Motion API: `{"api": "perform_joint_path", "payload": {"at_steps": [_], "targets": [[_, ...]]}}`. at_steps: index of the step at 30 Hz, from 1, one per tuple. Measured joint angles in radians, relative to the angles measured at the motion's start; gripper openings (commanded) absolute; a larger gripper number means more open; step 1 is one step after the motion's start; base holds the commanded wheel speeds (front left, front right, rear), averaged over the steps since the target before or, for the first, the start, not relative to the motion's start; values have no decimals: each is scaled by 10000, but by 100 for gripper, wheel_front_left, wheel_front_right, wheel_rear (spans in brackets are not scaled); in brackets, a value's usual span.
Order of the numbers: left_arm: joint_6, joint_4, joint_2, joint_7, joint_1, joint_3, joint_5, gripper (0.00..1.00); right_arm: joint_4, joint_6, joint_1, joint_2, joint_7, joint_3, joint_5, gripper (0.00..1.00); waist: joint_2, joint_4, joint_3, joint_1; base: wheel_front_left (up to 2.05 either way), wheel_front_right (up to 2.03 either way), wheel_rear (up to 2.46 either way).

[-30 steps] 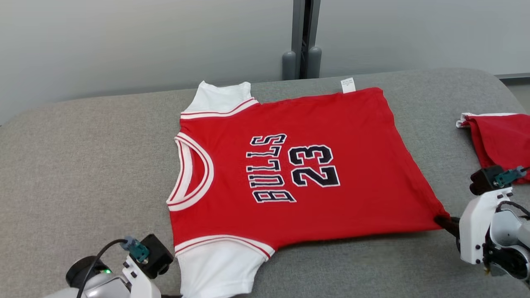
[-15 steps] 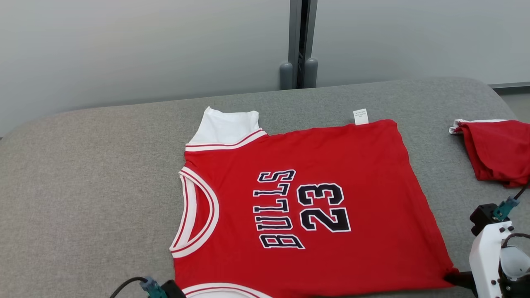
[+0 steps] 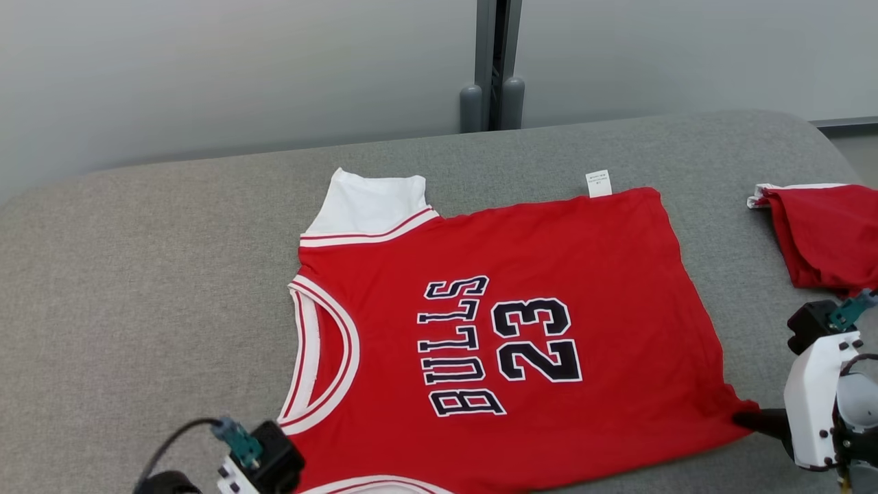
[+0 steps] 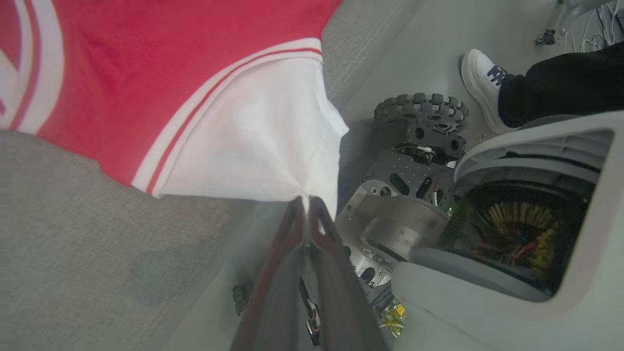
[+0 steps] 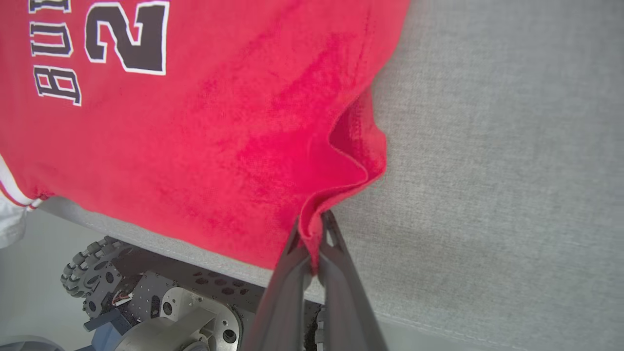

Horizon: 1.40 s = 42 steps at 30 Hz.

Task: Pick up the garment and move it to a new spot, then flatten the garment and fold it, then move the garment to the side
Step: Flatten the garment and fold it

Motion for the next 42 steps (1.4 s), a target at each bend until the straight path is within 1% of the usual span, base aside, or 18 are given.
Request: {"api": "perform_joint_path", "payload": {"at_steps": [5, 12, 17, 22, 26, 33, 42], "targets": [[27, 207, -40, -370, -241, 564, -527, 0, 102, 0, -184, 58, -184, -192, -19, 0, 0, -44, 161, 0, 0, 0, 0], [36, 570, -259, -1271, -576, 1563, -1233, 0, 349, 0, -474, 355, -631, -491, -19, 0, 0, -143, 430, 0, 0, 0, 0], [13, 1089, -522, -1985, -785, 2071, -1317, 0, 510, 0, -613, 600, -1041, -629, -19, 0, 0, -186, 580, 0, 0, 0, 0], [-12, 1789, -794, -2477, -865, 2203, -1011, 0, 732, 0, -739, 846, -1509, -779, -17, 0, 0, -200, 717, 0, 0, 0, 0], [140, 2284, -995, -2709, -920, 2243, -849, 0, 941, 0, -770, 982, -1726, -807, -15, 0, 0, -194, 790, 0, 0, 0, 0], [205, 3062, -1354, -2993, -1032, 2251, -550, 0, 1400, 0, -843, 1206, -2295, -821, -48, 0, 0, -157, 945, 0, 0, 0, 0], [476, 3963, -1864, -3335, -1309, 2226, -115, 0, 1866, 0, -931, 1553, -3010, -834, -21, 0, 0, -122, 1123, 0, 0, 0, 0]]}}
